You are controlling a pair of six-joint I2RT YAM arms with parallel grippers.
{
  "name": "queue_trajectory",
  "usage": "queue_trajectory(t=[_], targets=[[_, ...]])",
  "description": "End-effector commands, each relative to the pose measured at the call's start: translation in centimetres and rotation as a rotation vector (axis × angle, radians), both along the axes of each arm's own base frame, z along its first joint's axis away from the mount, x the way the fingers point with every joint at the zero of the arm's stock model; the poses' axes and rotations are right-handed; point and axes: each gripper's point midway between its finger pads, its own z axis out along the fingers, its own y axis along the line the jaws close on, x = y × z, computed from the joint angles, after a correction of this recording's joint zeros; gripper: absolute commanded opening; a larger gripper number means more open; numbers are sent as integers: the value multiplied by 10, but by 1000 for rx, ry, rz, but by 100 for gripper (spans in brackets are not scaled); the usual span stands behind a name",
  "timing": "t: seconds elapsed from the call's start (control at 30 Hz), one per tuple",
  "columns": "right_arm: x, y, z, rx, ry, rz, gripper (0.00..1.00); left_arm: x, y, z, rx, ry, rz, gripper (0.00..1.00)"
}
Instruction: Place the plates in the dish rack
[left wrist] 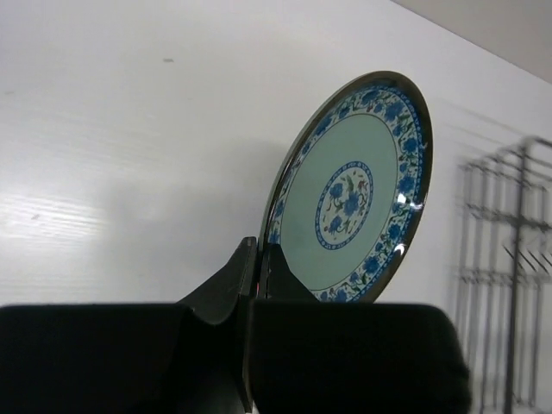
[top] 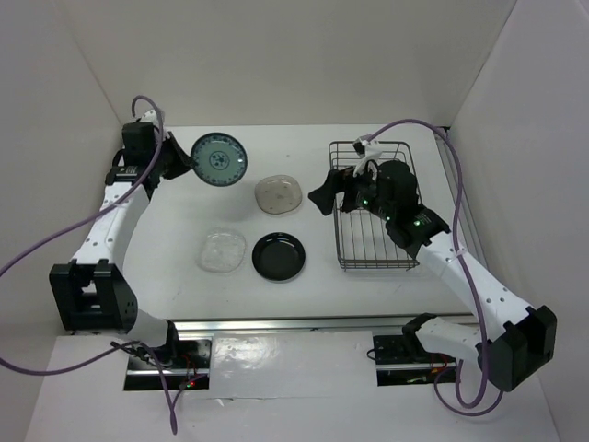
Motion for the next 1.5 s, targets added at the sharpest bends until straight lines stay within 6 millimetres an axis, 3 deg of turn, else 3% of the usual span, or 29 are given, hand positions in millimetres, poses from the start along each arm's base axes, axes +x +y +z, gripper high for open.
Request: queue_trajectory(t=[0.0, 0.07, 0.13, 0.17, 0.27, 0.33, 0.37, 0.5, 0.53, 0.67, 0.73, 0.8, 0.9, 0.93, 0.97, 1.1, 1.13, 1.17, 1.2, 1.23, 1.27, 1.3, 1.37, 1.47], targets=[[-9, 31, 50, 105, -217, 228, 100, -19, -60, 46, -83, -170, -314, 0], [-10, 34, 61, 131, -275, 251, 100, -37, -91, 56, -122, -223, -468, 0], [8, 33, 52, 124, -268, 221, 100, -47, -115, 65, -145, -276, -580, 0], [16, 32, 63, 128, -284, 211, 100, -59, -131, 75, -174, -311, -668, 0], [37, 39, 55, 123, -257, 238, 97, -79, -159, 87, -169, -378, -797, 0], [46, 42, 39, 111, -211, 253, 95, -88, -166, 96, -151, -417, -821, 0], [47, 42, 44, 114, -221, 253, 94, -92, -171, 93, -158, -416, -842, 0], [60, 40, 24, 115, -189, 200, 90, -102, -178, 107, -170, -460, -884, 0], [62, 41, 14, 113, -156, 198, 85, -102, -178, 105, -179, -456, -881, 0], [54, 51, 16, 152, -139, 263, 71, -100, -182, 104, -184, -454, -879, 0], [50, 53, 19, 166, -141, 285, 59, -96, -182, 97, -189, -434, -877, 0], [43, 61, 22, 203, -130, 318, 55, -92, -184, 95, -189, -429, -859, 0], [33, 72, 24, 229, -118, 371, 32, -88, -184, 91, -195, -414, -846, 0], [33, 72, 24, 229, -118, 372, 12, -83, -183, 87, -190, -404, -829, 0], [33, 74, 24, 233, -112, 360, 1, -81, -182, 91, -183, -413, -818, 0], [37, 68, 19, 225, -79, 305, 0, -72, -173, 85, -165, -377, -735, 0], [42, 62, 27, 197, -111, 267, 0, -62, -163, 80, -146, -357, -647, 13], [62, 45, 26, 155, -124, 121, 0, -64, -156, 82, -128, -356, -605, 49], [69, 28, 16, 96, -83, 18, 0, -62, -149, 78, -114, -343, -552, 73], [80, 14, 21, 51, -102, -76, 0, -60, -142, 79, -110, -334, -497, 98], [88, -5, 23, 19, -108, -169, 0, -54, -127, 77, -70, -327, -408, 100], [103, -46, 13, -47, -79, -363, 0, -55, -118, 65, -59, -271, -349, 100], [108, -82, 25, -105, -103, -511, 0, -52, -100, 65, -25, -257, -253, 100], [110, -133, 32, -174, -98, -705, 0, -54, -94, 58, -17, -216, -219, 100]])
